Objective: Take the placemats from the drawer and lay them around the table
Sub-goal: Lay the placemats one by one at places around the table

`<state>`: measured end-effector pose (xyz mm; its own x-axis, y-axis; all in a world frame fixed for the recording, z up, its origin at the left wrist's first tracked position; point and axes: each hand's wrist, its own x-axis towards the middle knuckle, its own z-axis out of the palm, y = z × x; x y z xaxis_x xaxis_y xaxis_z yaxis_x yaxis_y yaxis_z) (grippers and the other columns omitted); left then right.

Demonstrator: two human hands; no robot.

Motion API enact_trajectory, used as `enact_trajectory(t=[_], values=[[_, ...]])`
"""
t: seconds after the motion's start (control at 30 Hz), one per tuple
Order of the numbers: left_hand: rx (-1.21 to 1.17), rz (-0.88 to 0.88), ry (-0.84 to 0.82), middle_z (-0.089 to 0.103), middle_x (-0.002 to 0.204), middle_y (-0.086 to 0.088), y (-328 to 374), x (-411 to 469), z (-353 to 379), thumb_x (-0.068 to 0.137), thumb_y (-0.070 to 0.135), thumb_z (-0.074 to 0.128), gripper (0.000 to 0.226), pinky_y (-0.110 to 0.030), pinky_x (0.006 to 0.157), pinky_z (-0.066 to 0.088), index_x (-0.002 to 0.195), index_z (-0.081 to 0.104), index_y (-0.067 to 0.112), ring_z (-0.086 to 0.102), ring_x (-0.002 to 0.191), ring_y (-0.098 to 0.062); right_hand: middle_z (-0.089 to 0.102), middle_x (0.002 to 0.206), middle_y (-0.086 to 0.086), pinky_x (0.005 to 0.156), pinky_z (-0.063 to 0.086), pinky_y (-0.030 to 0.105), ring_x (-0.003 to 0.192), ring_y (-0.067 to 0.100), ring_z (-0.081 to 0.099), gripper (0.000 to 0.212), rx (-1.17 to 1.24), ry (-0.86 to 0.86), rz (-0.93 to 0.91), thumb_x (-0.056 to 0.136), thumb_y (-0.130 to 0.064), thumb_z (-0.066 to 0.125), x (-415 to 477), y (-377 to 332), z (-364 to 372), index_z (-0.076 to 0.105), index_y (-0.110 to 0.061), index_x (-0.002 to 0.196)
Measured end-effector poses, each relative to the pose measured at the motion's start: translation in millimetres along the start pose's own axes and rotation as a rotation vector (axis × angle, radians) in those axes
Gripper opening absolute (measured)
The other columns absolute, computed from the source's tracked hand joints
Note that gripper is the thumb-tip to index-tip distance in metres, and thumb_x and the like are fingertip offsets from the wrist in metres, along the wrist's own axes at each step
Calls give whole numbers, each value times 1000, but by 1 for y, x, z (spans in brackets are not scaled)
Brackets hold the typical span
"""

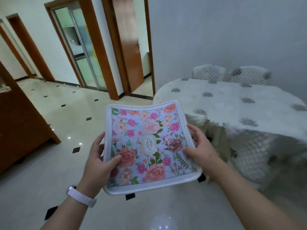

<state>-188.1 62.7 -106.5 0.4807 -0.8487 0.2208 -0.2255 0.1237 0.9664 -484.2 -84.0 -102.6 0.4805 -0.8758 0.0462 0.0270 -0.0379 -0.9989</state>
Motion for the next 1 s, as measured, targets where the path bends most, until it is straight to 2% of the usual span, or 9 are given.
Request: enact_trajectory(t=[0.07, 0.2, 0.33, 0.5, 0.67, 0.9, 1.0], values=[[5, 6, -44, 62, 114, -2, -9, 24, 19, 67, 17, 86, 87, -40, 68, 61, 132, 42, 54, 71, 94, -19, 62, 117, 3, 67, 62, 42, 93, 26, 73, 71, -10, 61, 7, 74, -3, 70, 8, 4, -16, 47, -50, 122], [-39, 13, -128, 62, 115, -3, -35, 77, 54, 73, 7, 81, 84, -33, 66, 60, 130, 43, 56, 71, 93, -17, 64, 115, 2, 66, 62, 41, 90, 25, 74, 77, -60, 194, 38, 73, -5, 72, 32, 11, -39, 42, -42, 133], [-84, 7, -241, 62, 115, -1, -62, 145, 93, 76, 6, 80, 83, -28, 63, 59, 131, 42, 55, 71, 92, -13, 64, 112, 2, 65, 62, 41, 88, 25, 74, 81, -83, 327, 62, 77, 5, 69, 70, 17, -57, 40, -41, 138], [-140, -28, -382, 63, 115, 0, -83, 225, 128, 76, 7, 80, 80, -36, 66, 61, 126, 44, 59, 71, 93, -18, 60, 117, 7, 63, 62, 45, 86, 28, 74, 83, -139, 455, 130, 77, 6, 68, 115, 18, -71, 40, -42, 138], [-220, -40, -553, 65, 118, 3, -92, 280, 173, 75, 4, 79, 81, -43, 72, 61, 134, 43, 47, 69, 101, -22, 57, 116, 8, 65, 62, 44, 87, 25, 74, 82, -176, 624, 145, 78, 7, 66, 131, 15, -88, 40, -44, 137], [-274, -67, -737, 63, 118, -3, -91, 300, 250, 77, 7, 80, 83, -45, 70, 61, 135, 40, 50, 71, 96, -23, 58, 117, 1, 63, 62, 41, 87, 20, 74, 79, -207, 828, 163, 80, 9, 65, 109, 7, -124, 42, -46, 132], [-273, -58, -784, 64, 117, -5, -87, 296, 282, 77, 7, 79, 82, -46, 71, 60, 135, 40, 51, 71, 95, -23, 59, 120, -1, 62, 61, 36, 88, 16, 73, 79, -205, 893, 153, 81, 10, 65, 93, 9, -142, 40, -39, 138]])
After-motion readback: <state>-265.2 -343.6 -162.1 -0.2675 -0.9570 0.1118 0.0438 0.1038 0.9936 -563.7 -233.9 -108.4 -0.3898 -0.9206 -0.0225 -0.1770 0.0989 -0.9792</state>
